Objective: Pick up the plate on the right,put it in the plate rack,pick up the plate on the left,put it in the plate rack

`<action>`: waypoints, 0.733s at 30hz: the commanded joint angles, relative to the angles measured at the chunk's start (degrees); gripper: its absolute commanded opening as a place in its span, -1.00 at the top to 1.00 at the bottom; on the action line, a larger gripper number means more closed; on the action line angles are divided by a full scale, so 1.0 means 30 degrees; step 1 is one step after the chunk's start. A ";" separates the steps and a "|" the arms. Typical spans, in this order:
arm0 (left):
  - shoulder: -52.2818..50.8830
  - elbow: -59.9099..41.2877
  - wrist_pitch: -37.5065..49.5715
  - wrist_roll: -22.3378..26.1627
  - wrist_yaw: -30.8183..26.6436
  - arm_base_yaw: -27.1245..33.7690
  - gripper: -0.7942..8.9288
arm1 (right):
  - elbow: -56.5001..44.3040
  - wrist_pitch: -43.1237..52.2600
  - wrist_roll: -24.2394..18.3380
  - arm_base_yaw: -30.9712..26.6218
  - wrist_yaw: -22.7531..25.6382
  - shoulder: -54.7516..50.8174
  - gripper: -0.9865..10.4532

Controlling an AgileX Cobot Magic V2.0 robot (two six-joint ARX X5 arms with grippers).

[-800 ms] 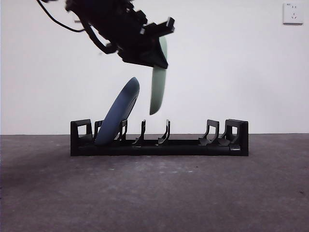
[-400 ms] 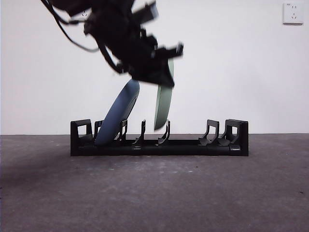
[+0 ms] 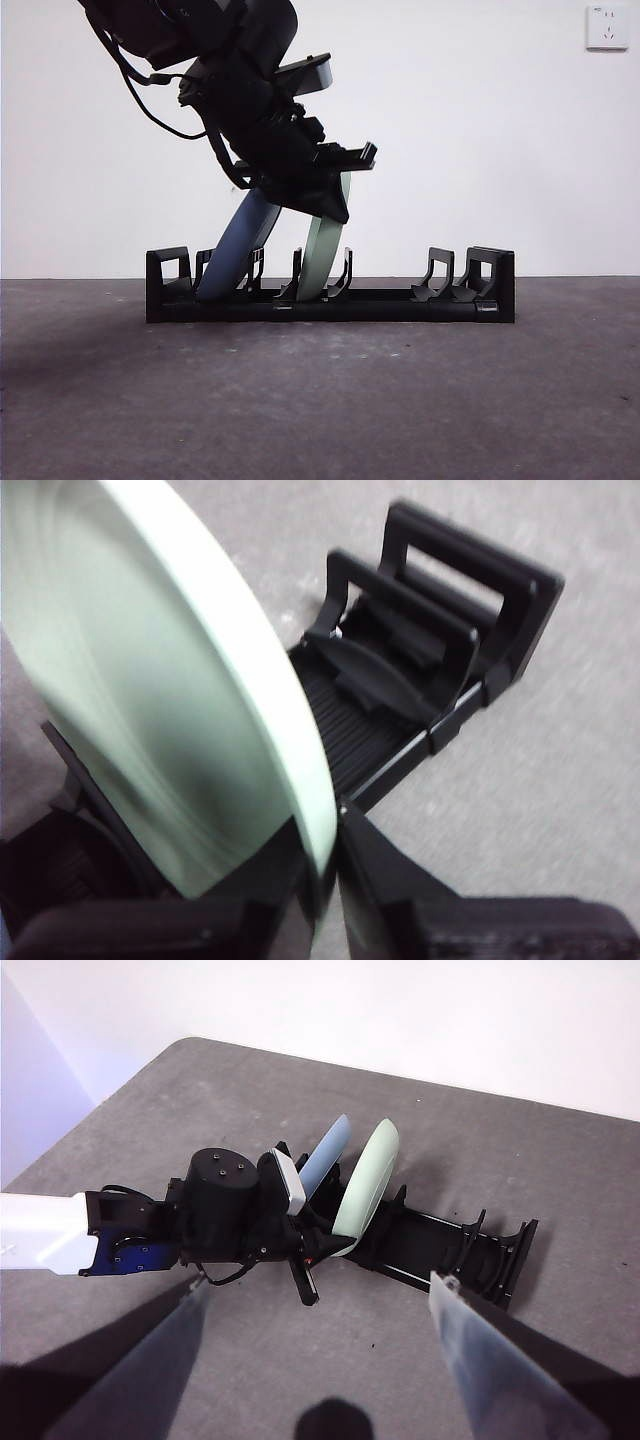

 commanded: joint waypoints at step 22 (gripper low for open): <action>0.0583 0.0015 -0.1151 0.1341 -0.0299 -0.0495 0.51 | -0.0131 -0.0459 -0.0131 0.0015 -0.0029 0.0197 0.17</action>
